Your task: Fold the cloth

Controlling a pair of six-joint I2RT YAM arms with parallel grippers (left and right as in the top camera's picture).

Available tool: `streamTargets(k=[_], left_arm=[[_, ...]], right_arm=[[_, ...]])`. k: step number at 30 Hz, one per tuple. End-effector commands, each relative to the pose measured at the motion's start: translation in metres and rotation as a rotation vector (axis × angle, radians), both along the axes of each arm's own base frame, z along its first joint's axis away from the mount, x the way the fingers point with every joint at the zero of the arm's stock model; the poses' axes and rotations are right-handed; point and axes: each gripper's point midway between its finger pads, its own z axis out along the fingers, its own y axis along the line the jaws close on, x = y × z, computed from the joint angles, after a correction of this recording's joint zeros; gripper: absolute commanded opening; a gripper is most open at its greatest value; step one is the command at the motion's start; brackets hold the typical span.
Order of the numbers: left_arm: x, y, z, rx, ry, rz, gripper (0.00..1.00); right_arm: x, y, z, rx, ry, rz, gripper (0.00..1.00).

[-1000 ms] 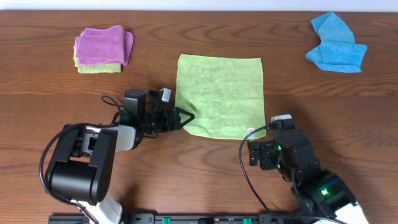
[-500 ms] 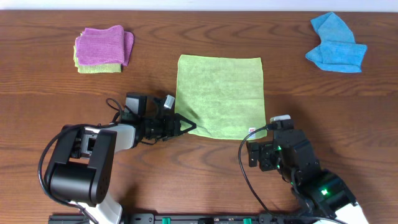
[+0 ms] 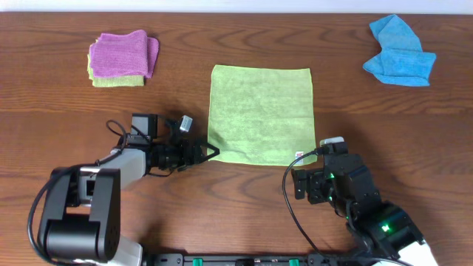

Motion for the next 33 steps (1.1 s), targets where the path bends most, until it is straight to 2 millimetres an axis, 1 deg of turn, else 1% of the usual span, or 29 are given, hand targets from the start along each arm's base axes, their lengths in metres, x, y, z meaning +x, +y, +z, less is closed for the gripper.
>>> streamTargets(k=[1, 4, 6, 8, 11, 13, 14, 16, 18, 20, 23, 29, 33], left_arm=[[-0.002, 0.0, 0.011, 0.0, -0.055, -0.017, 0.86], [-0.002, 0.0, 0.022, 0.0, -0.091, -0.021, 0.86], [-0.002, 0.002, 0.027, 0.015, -0.114, -0.019, 0.88], [-0.003, 0.003, 0.029, 0.027, -0.117, -0.018, 0.9], [-0.004, 0.003, 0.029, 0.027, -0.109, -0.018, 0.9], [-0.004, 0.003, 0.029, 0.027, -0.11, -0.018, 0.9], [-0.004, 0.003, 0.029, 0.027, -0.11, -0.018, 0.9], [-0.004, 0.003, 0.029, 0.024, -0.114, -0.018, 0.92], [-0.002, 0.003, 0.031, 0.02, -0.115, -0.01, 0.93], [0.002, 0.003, 0.033, 0.01, -0.103, 0.011, 0.98], [0.009, 0.003, 0.037, -0.004, -0.103, 0.038, 0.95], [0.017, 0.002, 0.042, -0.027, -0.083, 0.081, 0.95], [0.018, 0.002, 0.043, -0.064, 0.043, 0.155, 0.95]], right_arm=[[0.002, 0.0, 0.006, 0.002, -0.014, 0.002, 0.99], [0.002, 0.0, 0.006, 0.001, -0.013, 0.002, 0.99], [0.003, -0.001, 0.005, -0.001, -0.011, 0.001, 0.99], [0.003, -0.003, 0.0, -0.011, 0.01, -0.008, 0.99], [0.004, -0.011, -0.015, -0.028, 0.08, -0.047, 0.99], [0.008, -0.01, -0.019, 0.008, 0.109, -0.057, 0.99], [0.013, -0.007, -0.018, 0.047, 0.111, -0.056, 0.99], [0.022, -0.002, -0.011, 0.113, 0.084, -0.05, 0.99], [0.031, 0.002, 0.001, 0.171, 0.04, -0.039, 0.99], [0.037, 0.003, 0.014, 0.205, -0.006, -0.038, 0.99], [0.038, 0.003, 0.025, 0.228, -0.041, -0.03, 0.99], [0.04, 0.004, 0.044, 0.291, -0.097, -0.064, 0.99], [0.041, 0.004, 0.056, 0.323, -0.138, -0.073, 0.99]])
